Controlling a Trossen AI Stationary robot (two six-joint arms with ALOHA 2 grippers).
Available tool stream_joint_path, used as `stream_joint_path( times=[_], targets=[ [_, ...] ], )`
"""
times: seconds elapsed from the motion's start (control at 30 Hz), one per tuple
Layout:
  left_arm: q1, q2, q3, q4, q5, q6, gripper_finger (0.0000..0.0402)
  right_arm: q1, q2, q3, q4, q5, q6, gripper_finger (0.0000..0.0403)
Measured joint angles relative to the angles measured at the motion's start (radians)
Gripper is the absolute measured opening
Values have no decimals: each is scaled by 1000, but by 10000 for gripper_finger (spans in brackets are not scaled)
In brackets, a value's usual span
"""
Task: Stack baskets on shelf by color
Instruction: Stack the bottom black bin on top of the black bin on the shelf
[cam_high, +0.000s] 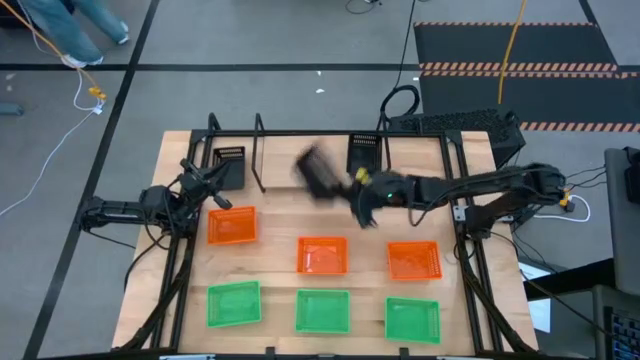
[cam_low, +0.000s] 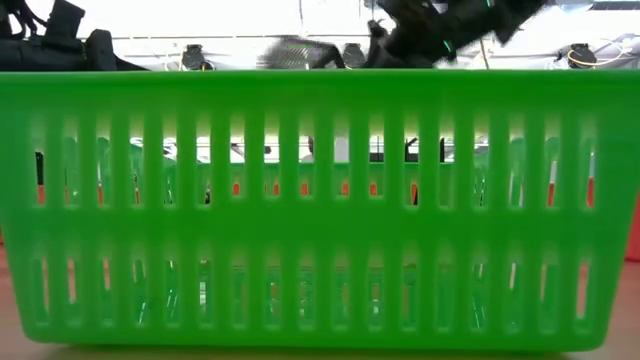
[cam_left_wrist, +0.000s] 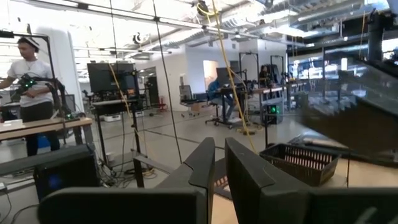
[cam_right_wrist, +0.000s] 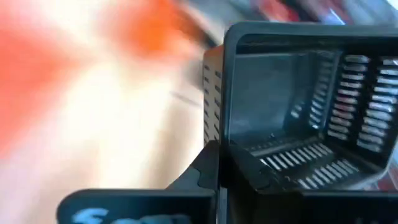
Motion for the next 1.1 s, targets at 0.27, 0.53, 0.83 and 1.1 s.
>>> stream_joint_path(
  times=[0.27,0.53,0.83,1.1],
  targets=[
    [37,0,0,38,-1,6,42,-136,68,460,-666,108,376,3],
    [59,0,0,17,0,4,42,-269,287,675,-1077,67,473,5],
    [59,0,0,-25,2,0,42,-294,357,634,-1183,60,481,7],
    [59,0,0,-19,2,-5,42,-296,363,599,-1192,-41,480,8]
  ],
)
